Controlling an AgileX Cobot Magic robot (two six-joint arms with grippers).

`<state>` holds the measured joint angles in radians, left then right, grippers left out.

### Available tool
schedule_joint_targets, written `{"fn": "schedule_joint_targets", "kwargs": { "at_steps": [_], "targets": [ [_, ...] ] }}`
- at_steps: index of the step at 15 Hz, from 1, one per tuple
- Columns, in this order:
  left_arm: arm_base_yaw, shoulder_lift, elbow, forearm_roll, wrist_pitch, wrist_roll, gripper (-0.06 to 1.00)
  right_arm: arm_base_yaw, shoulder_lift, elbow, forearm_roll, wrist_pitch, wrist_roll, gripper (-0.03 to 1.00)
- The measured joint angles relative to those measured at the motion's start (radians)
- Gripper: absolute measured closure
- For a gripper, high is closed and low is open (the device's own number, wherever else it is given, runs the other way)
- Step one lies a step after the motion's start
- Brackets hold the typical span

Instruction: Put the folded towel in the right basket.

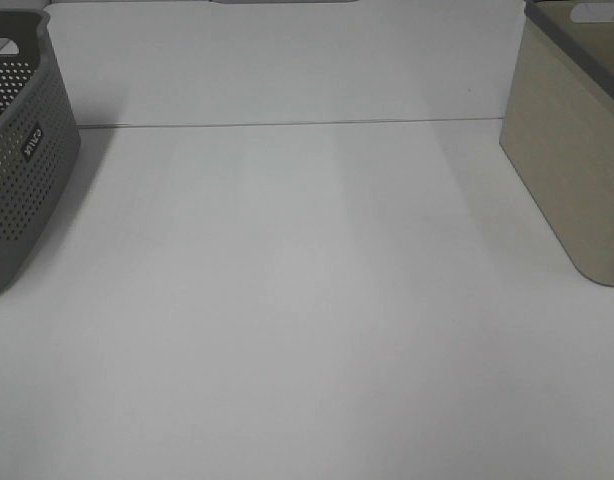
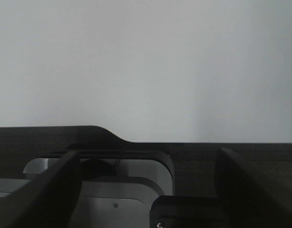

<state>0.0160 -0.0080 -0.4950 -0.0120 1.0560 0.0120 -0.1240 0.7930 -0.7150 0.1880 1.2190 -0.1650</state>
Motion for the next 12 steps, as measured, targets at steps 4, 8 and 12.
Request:
{"fn": "schedule_joint_targets", "kwargs": {
  "at_steps": [4,8,12],
  "targets": [
    [0.000,0.000,0.000,0.000,0.000,0.000,-0.03,0.000,-0.413,0.133,-0.052,-0.059,0.000,0.24],
    [0.000,0.000,0.000,0.000,0.000,0.000,-0.03,0.034,-0.715,0.207,-0.091,-0.134,-0.001,0.24],
    [0.000,0.000,0.000,0.000,0.000,0.000,-0.03,0.034,-0.798,0.208,-0.098,-0.143,-0.001,0.24]
  ]
}}
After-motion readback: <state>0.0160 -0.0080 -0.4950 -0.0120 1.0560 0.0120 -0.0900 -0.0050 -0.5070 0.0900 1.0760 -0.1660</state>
